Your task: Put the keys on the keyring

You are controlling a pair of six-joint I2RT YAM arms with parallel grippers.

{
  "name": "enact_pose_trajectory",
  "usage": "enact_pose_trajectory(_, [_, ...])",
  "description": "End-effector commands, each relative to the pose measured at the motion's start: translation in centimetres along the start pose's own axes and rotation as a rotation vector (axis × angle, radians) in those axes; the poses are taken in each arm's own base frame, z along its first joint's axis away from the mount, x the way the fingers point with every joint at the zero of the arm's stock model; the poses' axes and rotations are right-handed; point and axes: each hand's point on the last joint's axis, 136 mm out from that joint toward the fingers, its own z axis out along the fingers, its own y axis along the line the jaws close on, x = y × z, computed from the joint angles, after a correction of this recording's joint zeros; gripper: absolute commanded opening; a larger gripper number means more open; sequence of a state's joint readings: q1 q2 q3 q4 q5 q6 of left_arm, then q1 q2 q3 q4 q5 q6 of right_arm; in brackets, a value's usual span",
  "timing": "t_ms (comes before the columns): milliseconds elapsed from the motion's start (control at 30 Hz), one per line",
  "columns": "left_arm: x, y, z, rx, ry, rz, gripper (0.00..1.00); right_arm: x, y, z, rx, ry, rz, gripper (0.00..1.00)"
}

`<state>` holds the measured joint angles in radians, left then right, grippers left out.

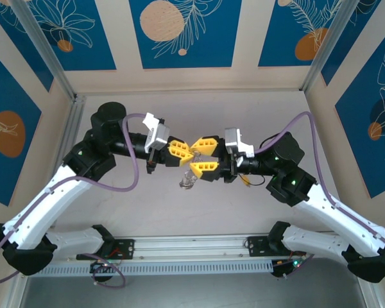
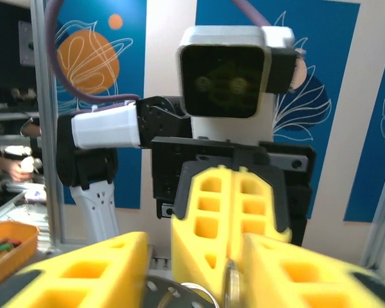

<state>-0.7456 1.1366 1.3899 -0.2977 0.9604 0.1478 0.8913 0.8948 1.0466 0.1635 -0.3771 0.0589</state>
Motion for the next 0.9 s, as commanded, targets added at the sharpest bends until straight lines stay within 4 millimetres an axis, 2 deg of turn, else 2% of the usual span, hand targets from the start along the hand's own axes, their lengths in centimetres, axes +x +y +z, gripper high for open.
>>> enact_pose_trajectory(0, [-2.0, 0.0, -0.3, 0.026, -0.093, 0.021, 0.00, 0.4, 0.3, -1.6, 0.052, 0.046, -0.028, 0.57])
enact_pose_trajectory(100, [-2.9, -0.2, -1.0, 0.053, -0.149, 0.015, 0.00, 0.6, 0.0, -3.1, 0.102, 0.090, -0.050, 0.61])
enact_pose_trajectory(333, [-4.4, -0.3, -1.6, 0.108, -0.207, 0.009, 0.00, 0.9, -1.0, -5.3, 0.159, 0.114, -0.055, 0.57])
enact_pose_trajectory(500, [-5.2, -0.1, -1.9, 0.148, -0.230, 0.006, 0.00, 0.6, -1.9, -5.2, 0.146, 0.092, -0.037, 0.50])
enact_pose_trajectory(867, [-6.2, -0.1, -2.2, 0.205, -0.258, 0.003, 0.00, -1.5, -3.4, -4.4, 0.153, 0.007, -0.089, 0.35])
